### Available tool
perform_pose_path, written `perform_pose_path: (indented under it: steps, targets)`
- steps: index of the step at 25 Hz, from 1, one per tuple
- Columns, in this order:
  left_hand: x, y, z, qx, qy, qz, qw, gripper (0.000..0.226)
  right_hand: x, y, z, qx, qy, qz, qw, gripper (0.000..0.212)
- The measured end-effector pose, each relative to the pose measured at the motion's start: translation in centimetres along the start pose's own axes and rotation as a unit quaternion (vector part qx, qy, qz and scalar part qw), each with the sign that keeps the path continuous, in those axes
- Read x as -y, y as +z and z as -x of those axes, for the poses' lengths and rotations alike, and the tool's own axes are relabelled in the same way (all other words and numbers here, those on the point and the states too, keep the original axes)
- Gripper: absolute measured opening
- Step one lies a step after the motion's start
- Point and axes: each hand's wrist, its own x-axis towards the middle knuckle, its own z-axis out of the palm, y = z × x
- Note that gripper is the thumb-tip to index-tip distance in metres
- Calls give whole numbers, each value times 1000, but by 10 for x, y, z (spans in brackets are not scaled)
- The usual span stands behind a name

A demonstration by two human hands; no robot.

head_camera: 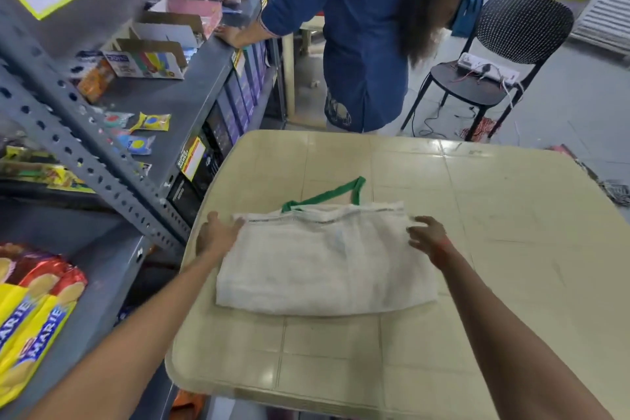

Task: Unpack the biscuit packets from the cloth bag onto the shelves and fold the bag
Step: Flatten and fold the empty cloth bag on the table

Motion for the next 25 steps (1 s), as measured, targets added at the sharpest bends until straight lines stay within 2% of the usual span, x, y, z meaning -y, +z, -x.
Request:
perform_pose_path:
  steps: [1, 2, 3, 5, 6, 7, 8, 10, 11, 14, 16, 17, 19, 21, 23, 25]
  targets:
    - [15, 14, 13, -20, 84, -98, 991, 79, -17, 15, 5, -27, -49, 124, 991, 48]
    - [31, 26, 27, -15, 169, -174, 970, 90, -34, 30, 17, -38, -113, 239, 964, 53]
    - [47, 36, 40, 16, 249, -237, 939, 100, -50, 45, 30, -18, -179, 327, 928, 63]
    - [75, 50, 60, 84, 369, -341, 861, 111, -85, 65, 47, 94, -277, 472, 832, 87]
    - [86, 53, 65, 101, 403, -370, 831, 107, -101, 71, 51, 143, -297, 535, 778, 92]
    - [94, 55, 71, 105, 409, -394, 817, 96, -113, 72, 54, 165, -299, 579, 740, 90]
    - [98, 56, 73, 101, 401, -414, 811, 81, -120, 69, 57, 160, -308, 596, 724, 80]
    - [99, 50, 69, 111, 379, -430, 812, 56, -122, 65, 59, 130, -362, 567, 728, 60]
    - [98, 50, 69, 109, 378, -445, 805, 55, -122, 62, 60, 110, -374, 549, 739, 59]
    - [88, 54, 88, 77, 437, -402, 801, 50, -127, 46, 63, 102, -352, 555, 747, 57]
    - [85, 60, 114, 86, 477, -421, 767, 35, -137, 31, 63, 90, -324, 559, 758, 56]
    - [85, 63, 130, 92, 469, -433, 765, 33, -142, 24, 65, 80, -316, 569, 755, 55]
    - [91, 77, 162, 149, 426, -430, 782, 47, -149, 10, 74, 59, -304, 586, 749, 54]
    - [87, 93, 190, 153, 429, -463, 760, 45, -147, 1, 78, 14, -265, 612, 744, 50]
    - [74, 108, 207, 178, 402, -448, 778, 43, -126, 0, 76, -42, -186, 633, 751, 40]
    - [58, 123, 218, 230, 360, -432, 795, 41, -96, 1, 69, -58, -107, 629, 767, 35]
